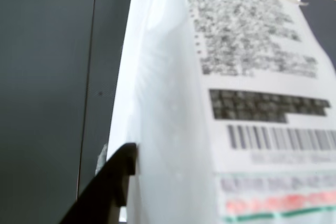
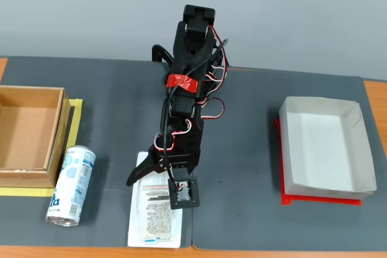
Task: Pick the sandwich and put it in the gray box
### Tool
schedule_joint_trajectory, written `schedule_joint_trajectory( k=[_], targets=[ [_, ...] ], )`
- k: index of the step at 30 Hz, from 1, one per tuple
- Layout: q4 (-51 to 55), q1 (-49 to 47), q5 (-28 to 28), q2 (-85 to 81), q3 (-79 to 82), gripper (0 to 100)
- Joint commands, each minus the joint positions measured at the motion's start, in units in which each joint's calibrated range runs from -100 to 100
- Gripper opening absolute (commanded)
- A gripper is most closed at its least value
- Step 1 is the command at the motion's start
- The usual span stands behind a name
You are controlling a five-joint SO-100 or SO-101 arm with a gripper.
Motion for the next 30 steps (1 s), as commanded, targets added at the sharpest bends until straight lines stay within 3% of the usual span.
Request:
schedule_joint_trajectory(
  k=[1,9,20,30],
  targets=[
    [-0.74,1.56,0.13,-0.04,-2.92,47],
    [-0.74,2.68,0.18,0.72,-2.29,46],
    [-0.30,2.91,-0.19,-0.04,-2.11,1],
    [0.13,2.98,-0.24,-1.06,-2.11,2]
  ],
)
